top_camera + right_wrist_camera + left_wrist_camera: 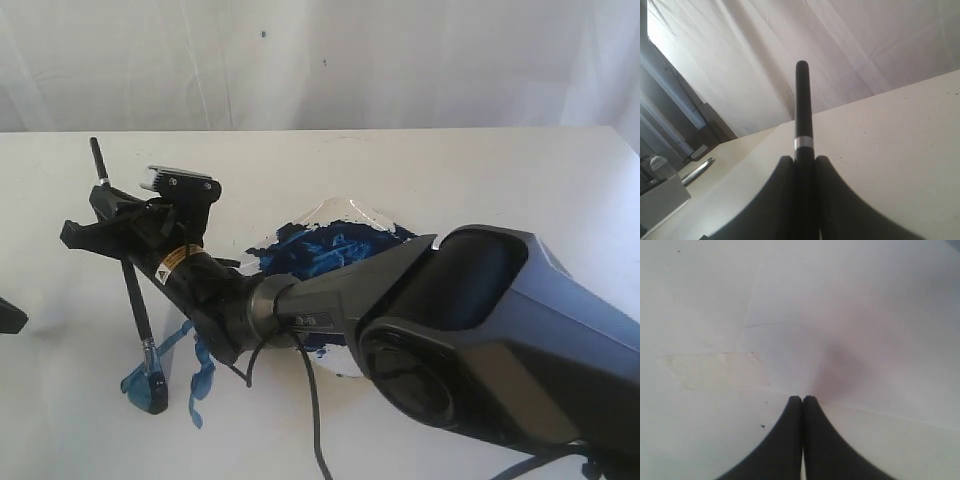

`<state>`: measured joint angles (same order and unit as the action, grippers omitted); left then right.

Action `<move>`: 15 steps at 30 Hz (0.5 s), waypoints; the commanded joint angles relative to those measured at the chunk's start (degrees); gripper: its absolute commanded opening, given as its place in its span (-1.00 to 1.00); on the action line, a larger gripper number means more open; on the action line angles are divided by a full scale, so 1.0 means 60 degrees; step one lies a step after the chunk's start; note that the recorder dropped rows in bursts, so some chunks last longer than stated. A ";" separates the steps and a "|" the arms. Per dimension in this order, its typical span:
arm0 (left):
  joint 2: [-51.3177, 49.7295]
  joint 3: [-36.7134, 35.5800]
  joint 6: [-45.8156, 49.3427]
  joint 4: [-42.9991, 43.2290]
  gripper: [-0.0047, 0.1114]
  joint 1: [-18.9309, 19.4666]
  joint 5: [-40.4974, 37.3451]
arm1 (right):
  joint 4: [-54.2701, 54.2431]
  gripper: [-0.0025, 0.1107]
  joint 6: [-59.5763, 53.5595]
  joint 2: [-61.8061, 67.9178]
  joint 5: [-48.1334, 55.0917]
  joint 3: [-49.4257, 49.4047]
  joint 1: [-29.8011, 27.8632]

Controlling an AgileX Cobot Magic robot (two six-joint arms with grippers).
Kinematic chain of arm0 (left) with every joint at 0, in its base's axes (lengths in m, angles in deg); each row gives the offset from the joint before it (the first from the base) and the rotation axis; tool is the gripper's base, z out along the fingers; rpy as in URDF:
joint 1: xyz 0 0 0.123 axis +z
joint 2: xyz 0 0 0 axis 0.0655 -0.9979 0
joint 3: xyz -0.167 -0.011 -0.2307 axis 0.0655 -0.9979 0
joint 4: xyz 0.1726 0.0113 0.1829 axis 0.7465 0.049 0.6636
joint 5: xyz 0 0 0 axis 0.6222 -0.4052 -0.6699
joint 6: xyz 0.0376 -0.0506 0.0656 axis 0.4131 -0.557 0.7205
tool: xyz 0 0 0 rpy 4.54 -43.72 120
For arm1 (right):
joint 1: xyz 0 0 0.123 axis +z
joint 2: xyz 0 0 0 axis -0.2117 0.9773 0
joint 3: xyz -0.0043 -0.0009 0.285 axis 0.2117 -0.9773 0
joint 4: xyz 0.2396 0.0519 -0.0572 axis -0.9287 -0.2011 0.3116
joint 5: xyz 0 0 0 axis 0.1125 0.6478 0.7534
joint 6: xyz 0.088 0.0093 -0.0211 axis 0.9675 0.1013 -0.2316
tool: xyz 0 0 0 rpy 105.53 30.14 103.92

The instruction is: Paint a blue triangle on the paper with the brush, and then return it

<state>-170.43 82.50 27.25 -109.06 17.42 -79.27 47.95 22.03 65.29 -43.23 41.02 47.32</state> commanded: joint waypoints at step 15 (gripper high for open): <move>0.0004 0.0006 -0.0002 -0.0061 -0.92 0.0020 -0.0232 | -0.0280 -0.96 -0.1249 -0.1308 -0.1672 -0.3085 -0.0002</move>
<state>-170.43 82.50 27.25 -109.06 17.42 -79.36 45.77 17.47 58.34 -52.49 25.48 47.32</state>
